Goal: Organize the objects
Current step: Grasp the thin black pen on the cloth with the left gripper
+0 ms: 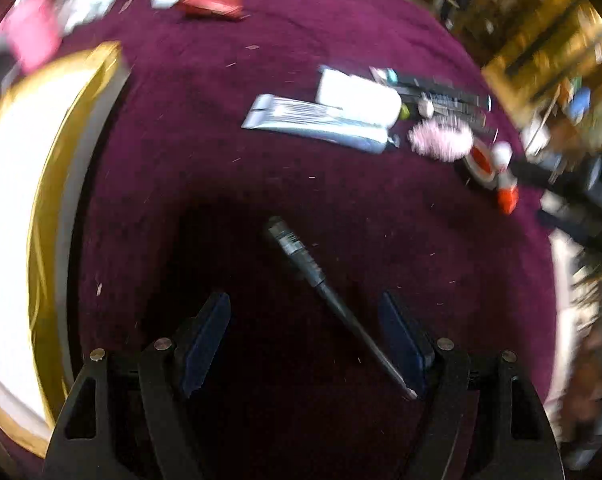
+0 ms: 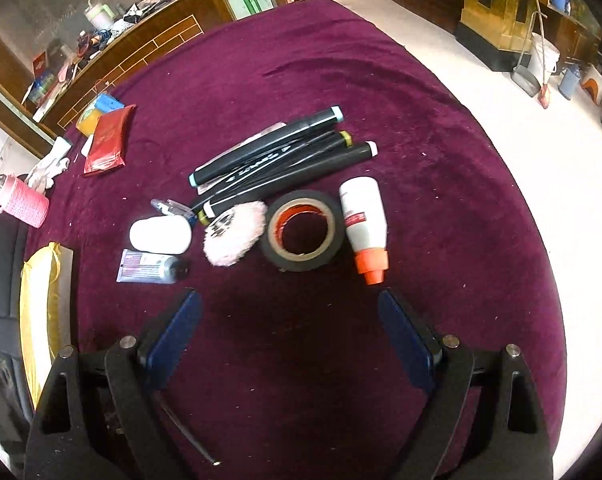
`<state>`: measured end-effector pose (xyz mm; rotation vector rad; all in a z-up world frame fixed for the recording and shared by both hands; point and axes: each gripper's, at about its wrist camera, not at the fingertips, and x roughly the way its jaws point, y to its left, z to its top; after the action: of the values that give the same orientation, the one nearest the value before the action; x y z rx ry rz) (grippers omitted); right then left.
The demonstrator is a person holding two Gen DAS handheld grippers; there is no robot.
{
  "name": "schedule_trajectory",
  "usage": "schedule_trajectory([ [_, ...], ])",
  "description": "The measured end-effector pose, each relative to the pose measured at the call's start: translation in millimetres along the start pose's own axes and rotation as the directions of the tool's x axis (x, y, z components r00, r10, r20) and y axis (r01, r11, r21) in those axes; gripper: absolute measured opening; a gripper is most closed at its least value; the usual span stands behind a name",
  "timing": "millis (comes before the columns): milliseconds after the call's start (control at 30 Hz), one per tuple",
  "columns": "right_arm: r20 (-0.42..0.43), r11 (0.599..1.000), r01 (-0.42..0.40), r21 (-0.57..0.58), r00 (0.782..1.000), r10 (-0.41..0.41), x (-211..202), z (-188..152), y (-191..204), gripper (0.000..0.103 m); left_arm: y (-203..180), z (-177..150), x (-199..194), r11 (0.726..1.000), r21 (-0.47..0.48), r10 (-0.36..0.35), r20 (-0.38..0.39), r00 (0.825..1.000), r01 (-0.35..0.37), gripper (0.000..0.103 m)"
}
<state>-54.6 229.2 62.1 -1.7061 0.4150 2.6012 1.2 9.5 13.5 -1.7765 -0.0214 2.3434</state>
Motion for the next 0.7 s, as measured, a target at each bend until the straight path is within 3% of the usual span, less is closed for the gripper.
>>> schedule_trajectory([
  [67,-0.005,1.0,-0.011,-0.009,1.0,0.011,0.7,2.2,-1.3,0.091,-21.3,-5.0,7.0,0.989,0.102,0.102,0.035,0.994,-0.105,0.071],
  [133,-0.007,0.999,-0.021,-0.024,1.0,0.021,0.5,2.8,-1.5,0.091,-29.7,-9.9,5.7,0.986,0.14,0.083,0.059,0.995,-0.091,0.069],
  [200,-0.005,0.999,-0.028,-0.045,1.0,0.028,-0.4,3.4,-1.3,0.091,-24.3,-10.7,1.6,0.989,0.118,0.075,0.075,0.994,-0.084,0.052],
  [267,-0.003,0.998,-0.029,-0.059,1.0,0.028,0.1,4.9,-1.3,0.091,-8.9,-7.3,-4.0,0.995,0.071,0.063,0.078,0.995,-0.068,0.018],
  [333,-0.008,0.997,-0.036,-0.064,0.999,0.036,2.6,7.0,-3.2,0.091,7.2,-2.9,-5.2,1.0,0.008,0.02,0.057,0.998,-0.02,0.007],
  [433,-0.015,0.997,-0.036,-0.067,0.999,0.035,6.6,9.8,-8.2,0.091,23.5,-4.5,-6.7,0.999,-0.045,0.017,0.065,0.998,-0.014,0.006],
  [700,-0.01,0.997,0.022,-0.073,1.0,-0.023,13.9,20.8,-25.4,0.091,30.2,-16.2,-4.8,0.999,-0.039,0.029,0.104,0.994,-0.025,0.007],
])
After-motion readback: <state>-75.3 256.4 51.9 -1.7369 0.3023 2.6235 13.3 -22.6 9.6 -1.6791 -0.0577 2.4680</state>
